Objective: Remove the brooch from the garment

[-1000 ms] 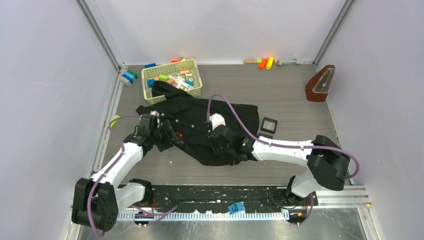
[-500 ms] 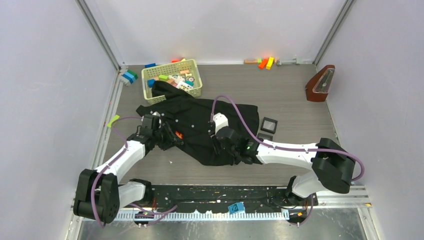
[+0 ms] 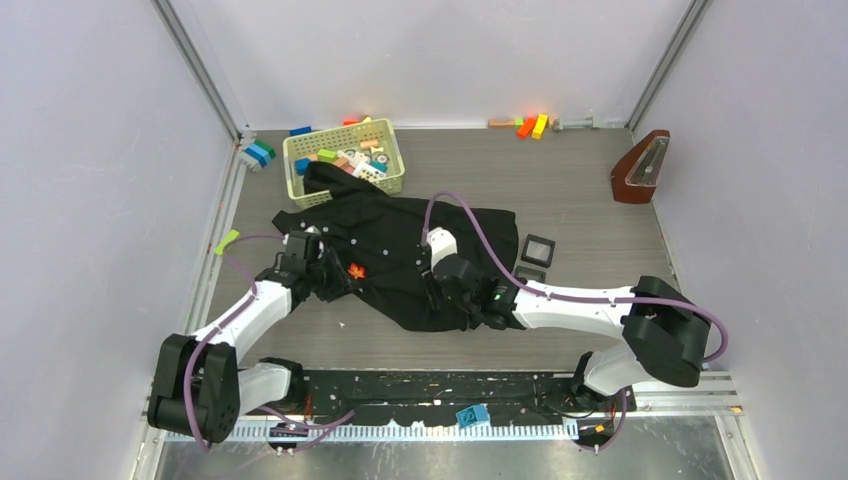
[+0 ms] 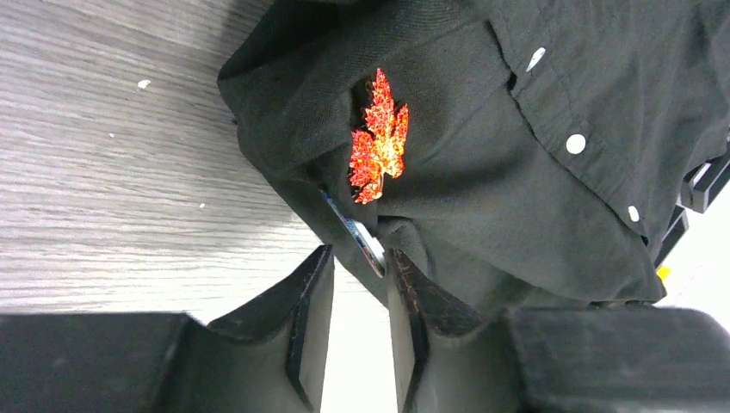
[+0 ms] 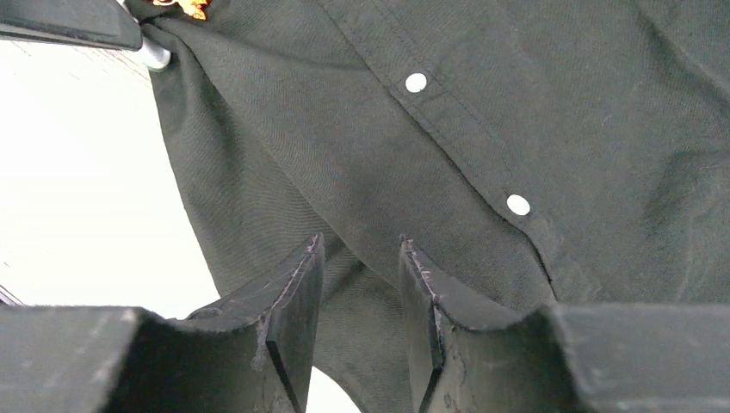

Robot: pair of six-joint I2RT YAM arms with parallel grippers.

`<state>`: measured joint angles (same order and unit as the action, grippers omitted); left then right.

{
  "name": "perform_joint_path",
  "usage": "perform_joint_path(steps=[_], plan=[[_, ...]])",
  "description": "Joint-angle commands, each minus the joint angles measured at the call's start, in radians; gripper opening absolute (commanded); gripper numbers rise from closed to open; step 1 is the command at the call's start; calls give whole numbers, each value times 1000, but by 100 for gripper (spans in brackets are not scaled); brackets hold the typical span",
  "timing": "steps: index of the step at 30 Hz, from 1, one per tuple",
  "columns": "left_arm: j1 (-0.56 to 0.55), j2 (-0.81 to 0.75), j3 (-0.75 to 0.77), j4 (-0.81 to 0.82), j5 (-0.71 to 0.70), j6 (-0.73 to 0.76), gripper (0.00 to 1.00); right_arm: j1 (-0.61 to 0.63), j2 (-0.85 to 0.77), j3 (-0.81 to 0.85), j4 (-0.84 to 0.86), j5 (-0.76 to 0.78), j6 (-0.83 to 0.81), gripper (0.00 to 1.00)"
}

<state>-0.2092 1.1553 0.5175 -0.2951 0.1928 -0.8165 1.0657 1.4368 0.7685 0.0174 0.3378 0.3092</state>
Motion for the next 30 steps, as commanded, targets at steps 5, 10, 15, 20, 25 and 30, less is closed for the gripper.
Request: perform_joint_path(steps=[5,10,15,20,25,30], plan=[[-1,3,2,31,3,10,1,2,-3,-3,78,-10,7,43],[-1,-19,25,-43,10,46,0,2,10,0,89,-17,5,43],[-2,-28,56,-63,110,101,0,2,11,-10,125,-73,16,43],[-33,-31,94,-68,295,218,0,2,-17,-41,184,-172,12,51],[-145,-42,126,-82,256,273,0,-1,-23,-68,265,-235,-6,56],[-170,-57,119,-17,319,283,0,-9,2,-113,367,-387,-64,57]])
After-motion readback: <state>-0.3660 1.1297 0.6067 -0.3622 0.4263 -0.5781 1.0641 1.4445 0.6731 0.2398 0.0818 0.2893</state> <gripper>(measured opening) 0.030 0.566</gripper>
